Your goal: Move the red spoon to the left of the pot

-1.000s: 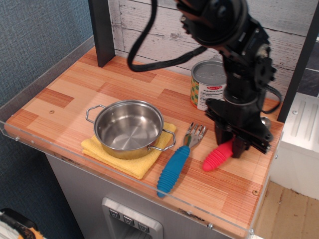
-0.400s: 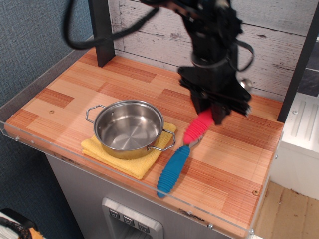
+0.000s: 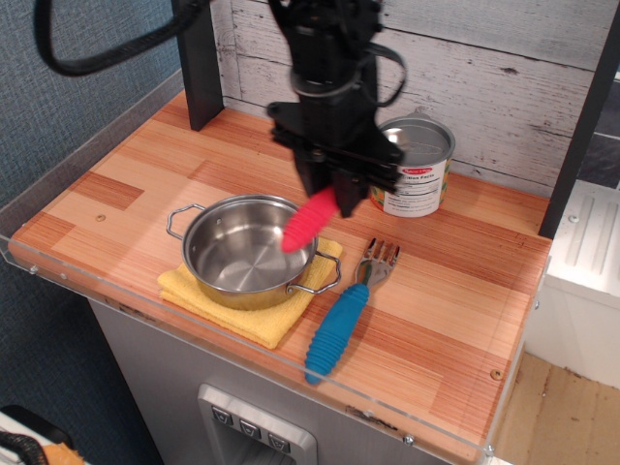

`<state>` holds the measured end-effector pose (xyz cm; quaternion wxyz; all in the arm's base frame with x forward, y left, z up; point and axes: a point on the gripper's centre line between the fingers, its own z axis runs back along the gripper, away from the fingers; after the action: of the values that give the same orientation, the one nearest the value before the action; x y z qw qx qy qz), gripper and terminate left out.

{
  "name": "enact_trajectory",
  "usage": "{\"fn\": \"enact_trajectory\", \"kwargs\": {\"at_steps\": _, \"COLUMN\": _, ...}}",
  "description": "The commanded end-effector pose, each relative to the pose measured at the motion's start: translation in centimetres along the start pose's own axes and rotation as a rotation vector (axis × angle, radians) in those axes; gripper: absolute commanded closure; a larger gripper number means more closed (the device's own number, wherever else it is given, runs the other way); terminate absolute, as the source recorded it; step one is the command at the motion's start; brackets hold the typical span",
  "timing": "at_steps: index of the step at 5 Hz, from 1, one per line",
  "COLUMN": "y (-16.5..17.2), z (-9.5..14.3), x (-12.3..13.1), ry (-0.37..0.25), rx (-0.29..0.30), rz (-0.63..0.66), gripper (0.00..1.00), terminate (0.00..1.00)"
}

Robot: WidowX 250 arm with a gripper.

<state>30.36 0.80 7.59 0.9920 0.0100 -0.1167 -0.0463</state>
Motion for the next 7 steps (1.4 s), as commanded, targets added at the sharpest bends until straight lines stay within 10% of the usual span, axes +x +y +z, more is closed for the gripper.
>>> {"fn": "enact_trajectory", "kwargs": {"at_steps": 1, "y": 5.8, "z": 2.4, "x": -2.8, "ry": 0.003, "rx": 0.059, "rz": 0.113, "gripper": 1.0, "terminate": 0.0}}
{"fn": "enact_trajectory", "kwargs": {"at_steps": 7, "y": 14.6, "z": -1.2, "x": -7.8, "ry": 0.043, "rx": 0.081, "rz": 0.163, "gripper": 1.0, "terminate": 0.0}}
